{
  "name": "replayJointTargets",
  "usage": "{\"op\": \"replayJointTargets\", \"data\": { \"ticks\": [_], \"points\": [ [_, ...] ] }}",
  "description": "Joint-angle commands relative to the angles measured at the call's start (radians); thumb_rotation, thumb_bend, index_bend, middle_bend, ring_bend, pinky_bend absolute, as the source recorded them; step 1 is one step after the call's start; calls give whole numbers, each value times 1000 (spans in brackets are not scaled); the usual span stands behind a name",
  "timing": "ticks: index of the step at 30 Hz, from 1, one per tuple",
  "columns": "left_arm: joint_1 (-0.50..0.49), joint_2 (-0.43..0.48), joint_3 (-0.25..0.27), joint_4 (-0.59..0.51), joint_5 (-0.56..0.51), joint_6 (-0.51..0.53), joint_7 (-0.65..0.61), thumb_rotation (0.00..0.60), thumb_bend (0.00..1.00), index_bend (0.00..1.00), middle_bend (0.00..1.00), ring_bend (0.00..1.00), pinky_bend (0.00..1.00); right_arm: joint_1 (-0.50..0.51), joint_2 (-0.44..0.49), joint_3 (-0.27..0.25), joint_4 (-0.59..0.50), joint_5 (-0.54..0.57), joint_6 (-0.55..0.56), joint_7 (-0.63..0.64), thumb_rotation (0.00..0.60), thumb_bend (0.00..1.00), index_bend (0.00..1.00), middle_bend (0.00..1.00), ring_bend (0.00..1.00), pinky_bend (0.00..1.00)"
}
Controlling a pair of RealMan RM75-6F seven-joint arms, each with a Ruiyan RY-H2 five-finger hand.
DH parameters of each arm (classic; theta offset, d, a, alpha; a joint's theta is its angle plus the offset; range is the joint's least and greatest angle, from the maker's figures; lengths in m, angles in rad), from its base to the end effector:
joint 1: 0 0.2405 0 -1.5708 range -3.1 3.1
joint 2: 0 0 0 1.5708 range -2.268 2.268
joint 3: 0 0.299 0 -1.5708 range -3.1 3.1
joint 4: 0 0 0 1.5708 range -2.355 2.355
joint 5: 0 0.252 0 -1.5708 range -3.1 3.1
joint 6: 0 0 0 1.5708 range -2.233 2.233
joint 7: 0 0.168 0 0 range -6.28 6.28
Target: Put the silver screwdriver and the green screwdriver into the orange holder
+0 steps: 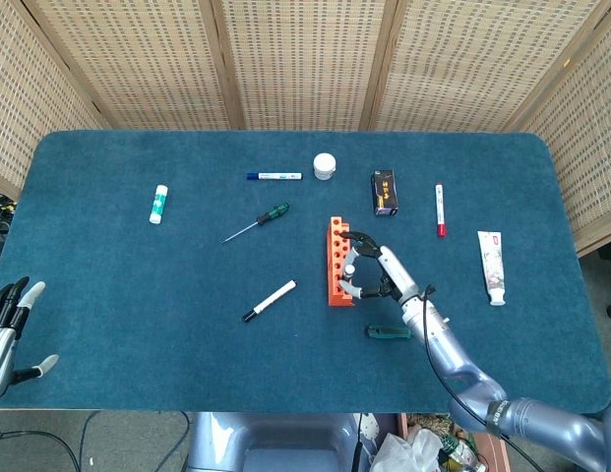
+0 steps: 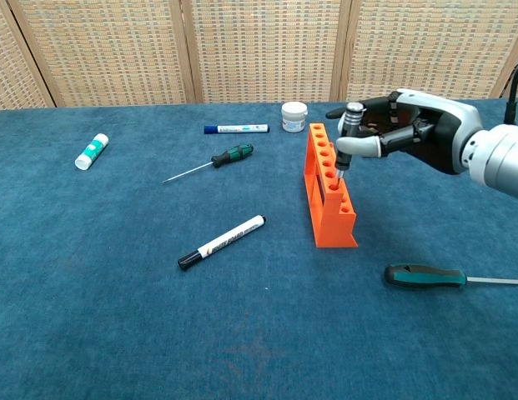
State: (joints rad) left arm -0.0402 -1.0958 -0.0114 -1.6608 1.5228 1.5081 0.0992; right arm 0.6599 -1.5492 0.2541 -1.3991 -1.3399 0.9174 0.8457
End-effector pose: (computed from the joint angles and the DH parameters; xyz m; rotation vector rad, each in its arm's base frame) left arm -0.3639 0.1852 0.1387 -1.4139 -0.8766 -0.8195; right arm -0.1828 -0.4103 -0.0510 1.3388 -1.9514 1.5898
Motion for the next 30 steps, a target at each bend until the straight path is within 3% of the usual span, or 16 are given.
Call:
{"op": "replayJointTargets", "data": {
  "ticks": [1, 30],
  "points": [
    [-1, 0, 0, 0, -1, -2, 1, 600, 0, 0, 0, 0, 0, 0, -5, -7, 14, -9, -1, 11, 600, 430, 670, 133, 0, 0],
    [-3, -3, 3, 2, -3, -5, 3, 600, 0, 0, 0, 0, 0, 6, -24, -23, 47, -20, -5, 2, 600, 430, 670, 133, 0, 0]
  ]
}}
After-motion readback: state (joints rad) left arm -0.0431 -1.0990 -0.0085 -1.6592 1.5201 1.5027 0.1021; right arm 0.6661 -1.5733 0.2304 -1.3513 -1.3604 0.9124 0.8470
